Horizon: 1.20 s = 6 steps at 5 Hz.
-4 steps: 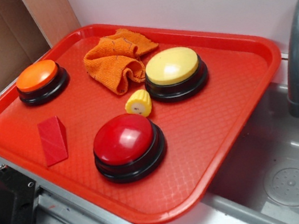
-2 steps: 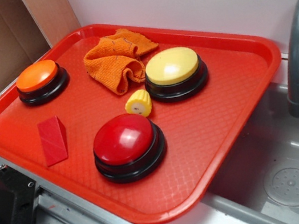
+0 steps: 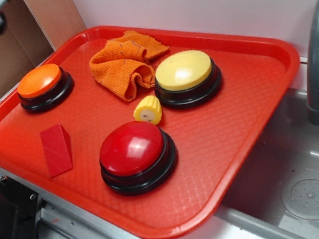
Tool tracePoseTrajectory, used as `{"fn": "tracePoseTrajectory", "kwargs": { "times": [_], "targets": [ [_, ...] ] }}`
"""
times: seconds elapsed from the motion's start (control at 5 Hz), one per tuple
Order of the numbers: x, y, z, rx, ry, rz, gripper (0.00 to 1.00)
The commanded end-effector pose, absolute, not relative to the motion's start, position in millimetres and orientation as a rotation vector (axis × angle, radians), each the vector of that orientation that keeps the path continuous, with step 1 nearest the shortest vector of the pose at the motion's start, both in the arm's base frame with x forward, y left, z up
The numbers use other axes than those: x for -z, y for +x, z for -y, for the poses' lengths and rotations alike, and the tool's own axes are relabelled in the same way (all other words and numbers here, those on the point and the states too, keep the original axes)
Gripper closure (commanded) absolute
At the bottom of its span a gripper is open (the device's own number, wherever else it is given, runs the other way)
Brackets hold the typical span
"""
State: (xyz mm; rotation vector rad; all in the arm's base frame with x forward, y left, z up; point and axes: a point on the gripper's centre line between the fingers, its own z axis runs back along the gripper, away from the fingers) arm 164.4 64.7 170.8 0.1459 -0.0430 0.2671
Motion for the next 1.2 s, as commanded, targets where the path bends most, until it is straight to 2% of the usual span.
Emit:
{"fn": "tracePoseTrajectory", "kwargs": {
  "times": [0.0,0.2,0.4,0.6,0.8,1.0],
  "targets": [
    [-104,206,-115,-0.245,0.102,0.089,0.0],
    [-81,192,-131,-0.242,0.085,0.09,0.0],
    [-69,182,-147,-0.243,0.078,0.122,0.0],
    [-56,189,-156,-0.211,0.096,0.114,0.0],
    [-53,198,-163,-0.196,0.098,0.105,0.0],
    [-49,199,-164,-0.206,0.091,0.131,0.0]
  ]
}}
